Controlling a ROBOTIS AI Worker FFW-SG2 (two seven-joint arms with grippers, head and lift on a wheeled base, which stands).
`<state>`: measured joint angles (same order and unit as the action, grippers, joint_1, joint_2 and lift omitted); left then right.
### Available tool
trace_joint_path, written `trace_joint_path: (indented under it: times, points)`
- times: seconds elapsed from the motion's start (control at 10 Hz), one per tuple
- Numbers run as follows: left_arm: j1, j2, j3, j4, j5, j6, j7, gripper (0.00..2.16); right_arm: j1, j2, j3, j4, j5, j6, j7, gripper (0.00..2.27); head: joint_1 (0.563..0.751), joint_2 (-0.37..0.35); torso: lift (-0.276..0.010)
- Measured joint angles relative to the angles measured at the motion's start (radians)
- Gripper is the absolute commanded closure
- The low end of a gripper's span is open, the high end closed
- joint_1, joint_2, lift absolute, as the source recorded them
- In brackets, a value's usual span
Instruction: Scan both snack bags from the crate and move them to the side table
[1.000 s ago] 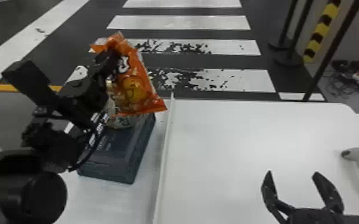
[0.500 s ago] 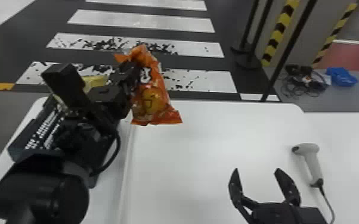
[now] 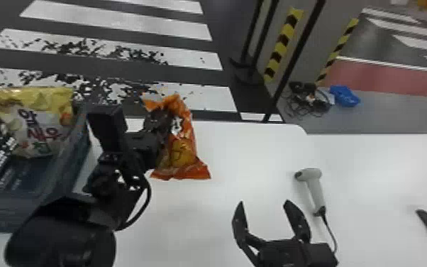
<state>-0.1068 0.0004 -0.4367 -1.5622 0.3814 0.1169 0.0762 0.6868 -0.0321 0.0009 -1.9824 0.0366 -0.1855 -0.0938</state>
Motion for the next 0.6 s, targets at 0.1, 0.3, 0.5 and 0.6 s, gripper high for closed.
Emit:
trace_joint_path:
  times: [0.1, 0.3, 0.5, 0.6]
  points:
    - [-0.017, 0.000, -0.031, 0.068, 0.020, -0.012, 0.018, 2.14, 0.000, 0.001, -0.004, 0.000, 0.000, -0.002, -0.002, 0.05, 0.695, -0.315, -0.099]
    - [-0.051, 0.000, -0.073, 0.207, 0.120, -0.066, 0.004, 2.14, 0.000, 0.001, -0.007, 0.000, -0.001, -0.002, -0.003, 0.05, 0.695, -0.335, -0.099]
    - [-0.062, 0.000, -0.115, 0.260, 0.180, -0.080, 0.009, 2.14, -0.002, 0.001, -0.008, 0.003, -0.003, -0.002, -0.003, 0.05, 0.695, -0.350, -0.099]
    - [-0.063, 0.000, -0.135, 0.263, 0.187, -0.077, 0.011, 1.81, -0.003, 0.001, -0.009, 0.006, -0.004, -0.002, -0.003, 0.05, 0.695, -0.350, -0.099]
